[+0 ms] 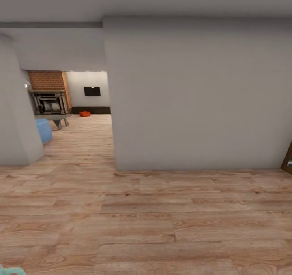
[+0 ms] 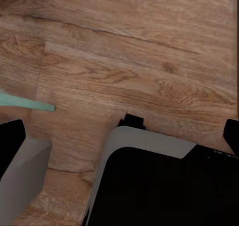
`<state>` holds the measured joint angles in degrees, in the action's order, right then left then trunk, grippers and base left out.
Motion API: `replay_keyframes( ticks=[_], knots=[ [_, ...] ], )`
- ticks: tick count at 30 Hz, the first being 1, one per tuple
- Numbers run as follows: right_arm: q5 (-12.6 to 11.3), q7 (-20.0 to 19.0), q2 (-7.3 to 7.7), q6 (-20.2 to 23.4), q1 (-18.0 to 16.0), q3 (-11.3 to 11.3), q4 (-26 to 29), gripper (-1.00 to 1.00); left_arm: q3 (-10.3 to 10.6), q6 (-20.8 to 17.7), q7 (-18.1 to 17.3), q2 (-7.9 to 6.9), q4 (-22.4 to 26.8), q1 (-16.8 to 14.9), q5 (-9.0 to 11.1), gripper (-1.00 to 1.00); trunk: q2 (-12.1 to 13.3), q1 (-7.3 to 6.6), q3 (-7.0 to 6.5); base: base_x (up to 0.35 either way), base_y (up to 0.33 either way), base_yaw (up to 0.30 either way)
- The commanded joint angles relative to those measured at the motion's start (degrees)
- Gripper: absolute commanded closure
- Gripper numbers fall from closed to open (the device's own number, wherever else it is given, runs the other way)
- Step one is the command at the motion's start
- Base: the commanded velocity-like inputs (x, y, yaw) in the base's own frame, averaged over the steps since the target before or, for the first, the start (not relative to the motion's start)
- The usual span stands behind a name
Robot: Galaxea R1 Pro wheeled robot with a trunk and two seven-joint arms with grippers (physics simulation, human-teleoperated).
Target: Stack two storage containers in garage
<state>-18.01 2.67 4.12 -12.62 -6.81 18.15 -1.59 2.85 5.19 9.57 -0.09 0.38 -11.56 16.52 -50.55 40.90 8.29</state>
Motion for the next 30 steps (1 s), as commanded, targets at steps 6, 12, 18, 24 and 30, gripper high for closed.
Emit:
replay_keyframes(
  ticks=[6,12,18,24,30],
  knots=[
    [-0.4,0.0,-0.13,-0.3,-0.1,0.4,-0.2,-1.0,0.3,0.2,0.1,0.01,0.0,0.0,0.3,-1.0,0.0,0.04,0.08,0.322,0.0,0.0],
    [-0.4,0.0,-0.18,-0.3,-0.1,0.4,-0.2,-1.0,0.3,0.2,0.1,0.01,0.0,0.0,0.3,-1.0,0.0,0.04,0.08,0.322,0.0,0.0],
    [-0.4,-0.3,-0.15,-0.2,-0.1,0.3,-0.2,-1.0,0.3,0.2,0.1,0.01,0.0,0.0,0.3,-1.0,0.0,0.04,0.08,0.322,0.0,0.0],
    [-0.5,-0.3,-0.27,-0.2,-0.1,0.1,-0.2,-1.0,0.3,0.2,0.1,0.02,0.0,0.0,0.3,-1.0,0.0,0.04,0.08,0.322,0.0,0.0],
    [-0.9,-0.3,-0.14,-0.2,-0.1,0.0,-0.2,-1.0,0.3,0.2,0.1,0.01,0.0,0.0,0.4,-1.0,0.0,0.04,0.08,0.322,0.0,0.036]
  ],
)
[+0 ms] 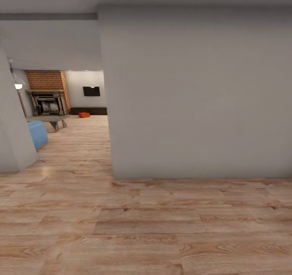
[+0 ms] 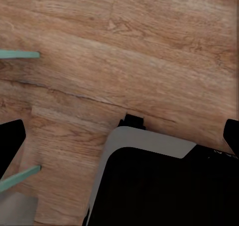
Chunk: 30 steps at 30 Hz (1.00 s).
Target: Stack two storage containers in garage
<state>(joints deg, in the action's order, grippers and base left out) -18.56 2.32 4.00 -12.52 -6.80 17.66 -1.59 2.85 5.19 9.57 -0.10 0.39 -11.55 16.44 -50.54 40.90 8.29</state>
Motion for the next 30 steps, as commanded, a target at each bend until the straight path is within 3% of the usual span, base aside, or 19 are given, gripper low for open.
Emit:
replay_keyframes(
  ticks=[1,30],
  knots=[
    [-0.4,0.1,-0.01,-0.3,-0.1,0.4,-0.2,-1.0,0.3,0.2,0.1,0.01,0.0,0.0,0.5,-1.0,0.0,0.04,0.08,0.322,0.0,0.181],
    [-0.9,0.4,0.01,-0.4,-0.1,-0.1,-0.2,-1.0,0.4,0.3,0.1,0.27,0.0,-0.1,0.3,-1.0,0.0,0.04,0.08,0.322,0.0,0.257]
  ],
)
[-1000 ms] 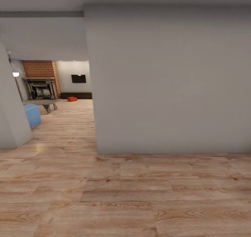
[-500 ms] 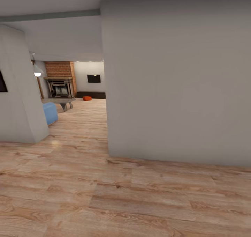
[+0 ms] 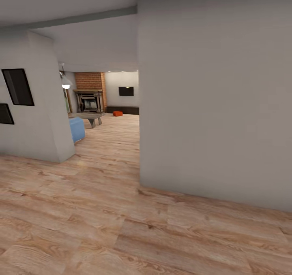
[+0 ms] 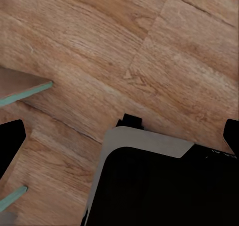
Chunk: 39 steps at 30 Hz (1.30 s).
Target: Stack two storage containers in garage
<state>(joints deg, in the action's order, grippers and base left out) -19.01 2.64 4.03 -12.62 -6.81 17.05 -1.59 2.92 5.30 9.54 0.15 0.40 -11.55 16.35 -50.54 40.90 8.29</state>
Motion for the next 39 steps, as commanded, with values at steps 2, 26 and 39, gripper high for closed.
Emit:
replay_keyframes(
  ticks=[2,26,39],
  knots=[
    [-0.4,0.0,0.09,-0.3,-0.1,0.5,-0.2,-1.0,0.3,0.2,0.1,0.02,0.0,-0.1,0.4,-1.0,-0.1,0.04,0.08,0.322,0.0,0.091],
    [0.1,-0.2,0.33,-0.4,-0.1,1.0,-0.2,-1.0,0.3,0.1,0.1,0.02,0.0,-0.1,0.4,-1.0,-0.1,0.04,0.08,0.322,0.0,0.009],
    [0.2,0.1,0.51,-0.4,0.0,1.2,-0.2,-1.0,0.3,0.1,0.1,0.02,0.0,-0.1,0.4,-1.0,-0.1,0.04,0.08,0.322,0.0,0.224]
  ],
)
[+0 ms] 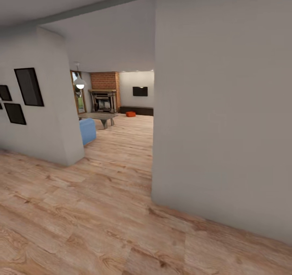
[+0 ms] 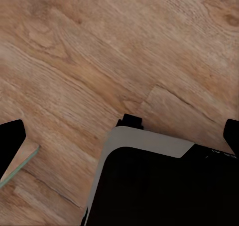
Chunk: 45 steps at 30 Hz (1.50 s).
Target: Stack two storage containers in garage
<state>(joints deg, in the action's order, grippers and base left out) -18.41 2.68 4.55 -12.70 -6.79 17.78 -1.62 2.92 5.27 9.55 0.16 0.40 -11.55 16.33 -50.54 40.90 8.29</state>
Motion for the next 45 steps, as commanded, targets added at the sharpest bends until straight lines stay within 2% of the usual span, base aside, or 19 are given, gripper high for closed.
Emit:
replay_keyframes(
  ticks=[1,23,40,45],
  knots=[
    [-0.4,0.0,-0.01,-0.3,-0.1,0.5,-0.2,-1.0,0.3,0.2,0.1,0.02,0.0,-0.1,0.4,-1.0,-0.1,0.04,0.08,0.322,0.0,0.271],
    [-0.5,0.1,-0.16,-0.5,-0.1,0.5,-0.2,-1.0,0.3,0.3,0.1,0.02,0.0,0.0,0.5,-1.0,-0.1,0.04,-0.09,0.322,0.0,0.269],
    [-0.5,0.0,-0.16,-0.4,-0.1,0.5,-0.1,-1.0,0.3,0.1,0.1,0.02,0.0,0.0,0.5,-1.0,-0.1,0.04,-0.14,0.322,0.0,0.018],
    [-0.3,0.0,-0.58,-0.2,-0.1,0.5,-0.1,-1.0,0.3,0.1,0.1,0.02,0.0,0.0,0.5,-1.0,-0.1,0.04,-0.14,0.322,0.0,0.0]
  ],
)
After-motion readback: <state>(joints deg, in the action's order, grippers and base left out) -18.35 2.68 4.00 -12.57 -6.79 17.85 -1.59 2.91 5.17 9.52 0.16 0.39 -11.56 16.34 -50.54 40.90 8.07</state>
